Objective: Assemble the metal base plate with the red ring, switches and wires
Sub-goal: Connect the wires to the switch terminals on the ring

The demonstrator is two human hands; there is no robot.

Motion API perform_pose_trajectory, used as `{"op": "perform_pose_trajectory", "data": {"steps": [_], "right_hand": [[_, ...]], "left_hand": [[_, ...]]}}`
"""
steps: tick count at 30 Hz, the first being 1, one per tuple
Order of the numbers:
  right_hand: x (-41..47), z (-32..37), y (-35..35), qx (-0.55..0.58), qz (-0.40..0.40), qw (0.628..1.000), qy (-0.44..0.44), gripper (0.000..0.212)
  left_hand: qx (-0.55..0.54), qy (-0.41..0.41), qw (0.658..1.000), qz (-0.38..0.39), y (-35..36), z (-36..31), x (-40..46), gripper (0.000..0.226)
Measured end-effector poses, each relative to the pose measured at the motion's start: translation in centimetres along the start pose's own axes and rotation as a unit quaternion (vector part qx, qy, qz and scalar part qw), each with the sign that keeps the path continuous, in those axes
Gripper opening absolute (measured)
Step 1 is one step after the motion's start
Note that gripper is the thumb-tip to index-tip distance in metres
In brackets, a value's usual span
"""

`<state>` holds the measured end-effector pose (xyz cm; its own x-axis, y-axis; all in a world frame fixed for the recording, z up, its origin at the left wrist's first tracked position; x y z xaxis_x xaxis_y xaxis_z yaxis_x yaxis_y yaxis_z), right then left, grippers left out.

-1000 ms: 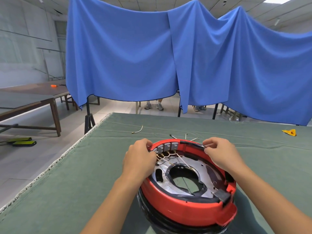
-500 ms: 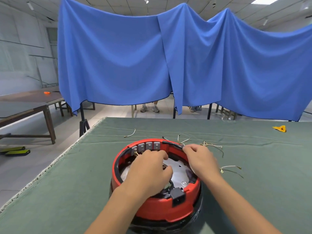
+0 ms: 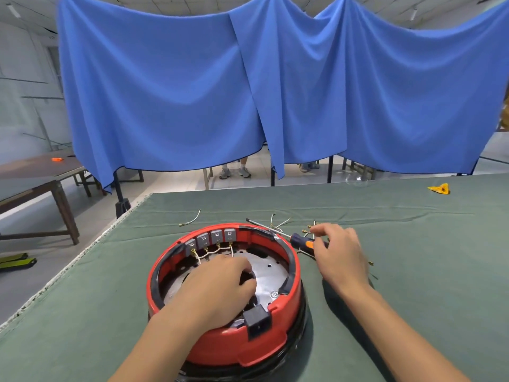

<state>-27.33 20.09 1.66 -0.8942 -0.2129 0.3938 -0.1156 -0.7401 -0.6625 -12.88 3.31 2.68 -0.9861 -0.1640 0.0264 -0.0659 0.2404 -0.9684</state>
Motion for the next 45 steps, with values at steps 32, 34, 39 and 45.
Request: {"op": "perform_pose_trajectory", "data": {"steps": [32,34,39,45], "right_hand": [[1.4,0.3,3.1,-0.064,0.134,0.989,0.010,0.034],[2.8,0.8,4.2,-0.131,0.181,0.975,0.008,0.020],[5.6,2.6,7.2,-0.240,0.230,0.941,-0.062,0.029],[7.5,3.2,9.9,-0.282,0.273,0.916,-0.081,0.026]], "left_hand": [[0.017,-0.042,0.991,-0.129,-2.5,1.0,-0.6,0.032],[0.016,-0.054,0.992,-0.112,-2.3,1.3,-0.4,0.033],[-0.035,-0.076,0.993,-0.086,-1.9,2.4,0.0,0.031],[-0.053,-0.071,0.991,-0.103,-1.9,2.6,0.0,0.031]]}}
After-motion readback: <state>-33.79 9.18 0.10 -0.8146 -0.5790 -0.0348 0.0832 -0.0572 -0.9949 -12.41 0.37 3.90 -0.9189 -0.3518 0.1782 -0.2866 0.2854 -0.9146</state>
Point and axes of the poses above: each hand's wrist, its own x-axis towards the middle knuckle, its own y-axis out of the palm, z = x × y, the point moved 9 cm from there along x, towards the middle knuckle, and after that the axes turned 7 degrees about z, right-handed, at the moved point
